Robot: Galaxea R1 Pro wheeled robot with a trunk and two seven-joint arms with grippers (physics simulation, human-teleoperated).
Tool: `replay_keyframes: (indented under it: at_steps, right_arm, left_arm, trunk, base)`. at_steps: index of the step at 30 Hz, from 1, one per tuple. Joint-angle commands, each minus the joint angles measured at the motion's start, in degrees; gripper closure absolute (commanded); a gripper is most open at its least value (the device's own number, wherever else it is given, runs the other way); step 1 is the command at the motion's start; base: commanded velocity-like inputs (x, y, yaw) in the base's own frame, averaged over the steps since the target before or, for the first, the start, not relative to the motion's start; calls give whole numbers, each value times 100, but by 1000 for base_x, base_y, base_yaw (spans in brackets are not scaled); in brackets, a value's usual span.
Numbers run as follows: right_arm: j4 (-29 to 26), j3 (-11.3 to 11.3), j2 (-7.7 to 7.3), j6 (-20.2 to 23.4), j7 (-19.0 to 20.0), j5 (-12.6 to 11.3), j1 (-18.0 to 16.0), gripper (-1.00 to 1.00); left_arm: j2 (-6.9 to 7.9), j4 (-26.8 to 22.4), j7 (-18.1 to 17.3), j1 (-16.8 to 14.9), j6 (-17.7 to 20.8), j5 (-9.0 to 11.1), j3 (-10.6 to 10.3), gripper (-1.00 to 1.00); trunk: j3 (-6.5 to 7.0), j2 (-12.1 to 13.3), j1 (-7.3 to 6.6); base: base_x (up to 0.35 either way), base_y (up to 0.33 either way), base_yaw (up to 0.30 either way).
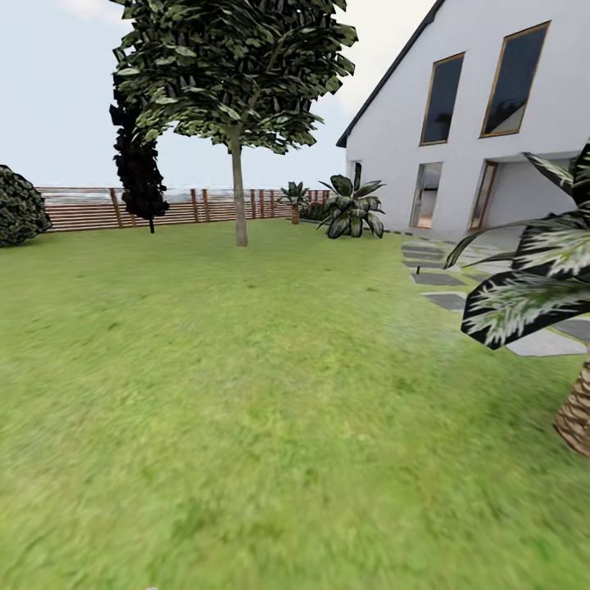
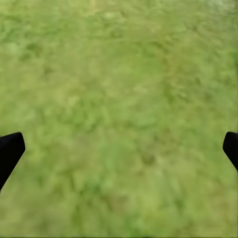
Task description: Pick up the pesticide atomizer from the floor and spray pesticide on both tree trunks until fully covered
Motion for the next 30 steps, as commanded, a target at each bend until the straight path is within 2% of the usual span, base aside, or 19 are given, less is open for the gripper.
replay_keyframes:
  at_steps: [1, 30]
  right_arm:
    - [0, 0, 0, 0, 0, 0, 0, -100]
    - [0, 4, 0, 0, 2, 0, 0, -100]
  left_arm:
    - [0, 0, 0, 0, 0, 0, 0, -100]
    - [0, 0, 0, 0, 0, 0, 0, -100]
  trunk:
    - [0, 0, 0]
    - [0, 0, 0]
  base:
    - [338, 0, 0]
    - [338, 0, -11]
